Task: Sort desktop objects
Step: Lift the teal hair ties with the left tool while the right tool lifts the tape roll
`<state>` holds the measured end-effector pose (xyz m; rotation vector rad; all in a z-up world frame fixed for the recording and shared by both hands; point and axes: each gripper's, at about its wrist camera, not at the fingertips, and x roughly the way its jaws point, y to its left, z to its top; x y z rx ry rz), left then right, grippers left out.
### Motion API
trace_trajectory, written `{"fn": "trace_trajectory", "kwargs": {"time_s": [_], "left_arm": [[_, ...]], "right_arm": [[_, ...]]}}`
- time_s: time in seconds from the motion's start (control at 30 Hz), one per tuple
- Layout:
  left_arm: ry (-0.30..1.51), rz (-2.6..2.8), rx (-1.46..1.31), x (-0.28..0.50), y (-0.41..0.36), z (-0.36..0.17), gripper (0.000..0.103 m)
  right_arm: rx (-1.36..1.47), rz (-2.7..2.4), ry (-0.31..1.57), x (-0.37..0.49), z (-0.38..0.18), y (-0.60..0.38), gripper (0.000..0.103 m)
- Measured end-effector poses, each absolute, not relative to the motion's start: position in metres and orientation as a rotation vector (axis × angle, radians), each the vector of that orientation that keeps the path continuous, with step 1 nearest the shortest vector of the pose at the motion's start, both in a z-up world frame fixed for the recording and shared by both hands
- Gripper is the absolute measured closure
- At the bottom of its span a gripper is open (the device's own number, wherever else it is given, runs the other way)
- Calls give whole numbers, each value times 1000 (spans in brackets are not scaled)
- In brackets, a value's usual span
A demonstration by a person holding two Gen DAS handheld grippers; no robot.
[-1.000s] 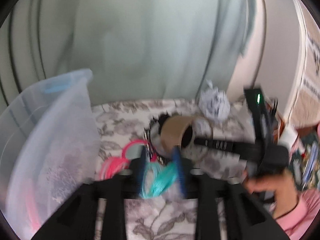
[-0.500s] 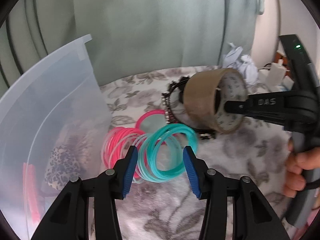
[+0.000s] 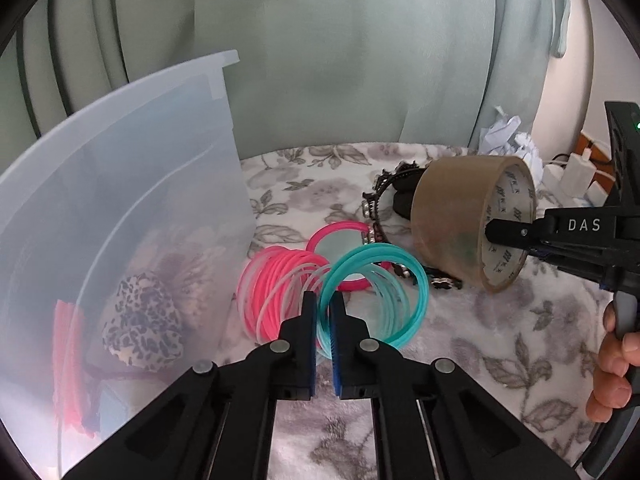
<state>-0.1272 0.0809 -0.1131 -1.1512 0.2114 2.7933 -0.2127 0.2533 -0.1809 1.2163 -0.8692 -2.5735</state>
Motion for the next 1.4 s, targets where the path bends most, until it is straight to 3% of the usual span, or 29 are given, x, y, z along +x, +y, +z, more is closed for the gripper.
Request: {"fn": "trace_trajectory", "kwargs": {"time_s": [0.57,1.4], "left_arm": [[38,2777,-1001,-86,59,-66,99],[-204,2725,-544,-10,3,59,99]], "right_arm": [[1094,-2569,-991,-161,-146,259,94],[716,-2611,-854,-99,-19,217,94]]}}
